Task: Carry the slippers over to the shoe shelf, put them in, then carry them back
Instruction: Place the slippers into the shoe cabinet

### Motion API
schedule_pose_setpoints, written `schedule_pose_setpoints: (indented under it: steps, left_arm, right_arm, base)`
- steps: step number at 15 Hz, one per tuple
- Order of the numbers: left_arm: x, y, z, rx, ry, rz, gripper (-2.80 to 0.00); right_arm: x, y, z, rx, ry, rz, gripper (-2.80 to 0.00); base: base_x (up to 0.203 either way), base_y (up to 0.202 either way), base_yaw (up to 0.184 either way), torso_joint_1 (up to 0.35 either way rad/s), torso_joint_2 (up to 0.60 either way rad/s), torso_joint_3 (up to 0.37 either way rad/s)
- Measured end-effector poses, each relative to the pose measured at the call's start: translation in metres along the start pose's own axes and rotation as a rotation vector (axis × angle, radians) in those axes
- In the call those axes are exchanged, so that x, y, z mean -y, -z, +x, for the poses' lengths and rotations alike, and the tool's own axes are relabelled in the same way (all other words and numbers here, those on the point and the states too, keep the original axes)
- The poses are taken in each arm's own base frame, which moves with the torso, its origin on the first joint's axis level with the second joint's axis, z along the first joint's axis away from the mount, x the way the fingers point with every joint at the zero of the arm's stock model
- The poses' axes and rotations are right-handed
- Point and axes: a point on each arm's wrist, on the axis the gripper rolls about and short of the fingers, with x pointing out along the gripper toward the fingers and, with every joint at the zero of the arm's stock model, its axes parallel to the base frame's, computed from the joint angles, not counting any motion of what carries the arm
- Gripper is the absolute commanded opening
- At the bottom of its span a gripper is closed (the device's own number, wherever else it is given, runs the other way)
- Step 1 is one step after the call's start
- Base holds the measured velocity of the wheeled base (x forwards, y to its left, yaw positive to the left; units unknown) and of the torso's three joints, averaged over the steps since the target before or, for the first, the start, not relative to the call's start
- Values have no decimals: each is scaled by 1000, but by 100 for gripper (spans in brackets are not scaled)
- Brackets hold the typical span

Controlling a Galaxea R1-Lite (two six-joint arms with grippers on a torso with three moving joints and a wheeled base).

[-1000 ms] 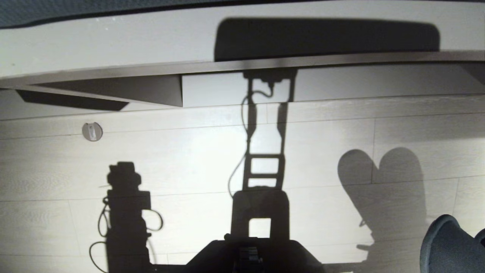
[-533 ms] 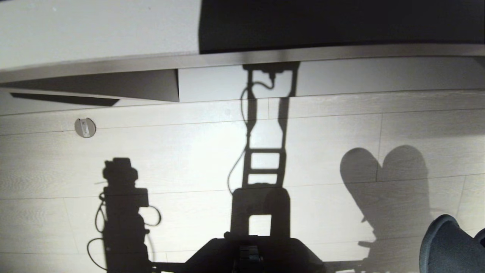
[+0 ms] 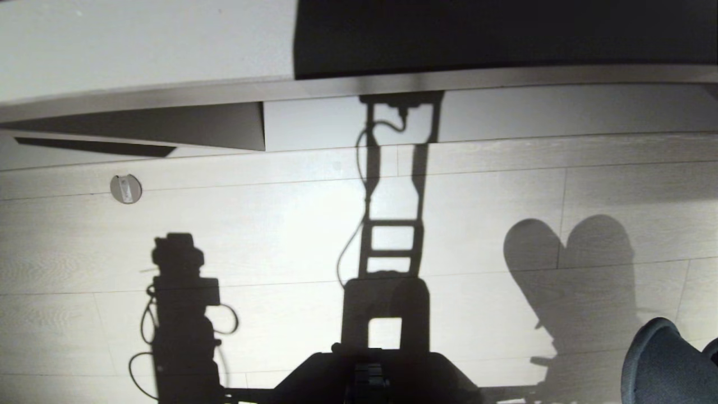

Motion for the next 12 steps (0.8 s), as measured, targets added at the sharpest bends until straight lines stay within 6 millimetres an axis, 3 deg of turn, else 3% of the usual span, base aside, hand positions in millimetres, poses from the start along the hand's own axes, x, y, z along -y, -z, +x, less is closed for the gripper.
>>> schedule_pose_setpoints:
  steps: [12]
  left_arm:
    - [0,0,0,0,0,0,-280]
  right_arm:
    - [0,0,0,0,0,-2,-280]
  base:
    - [0,0,0,0,0,0]
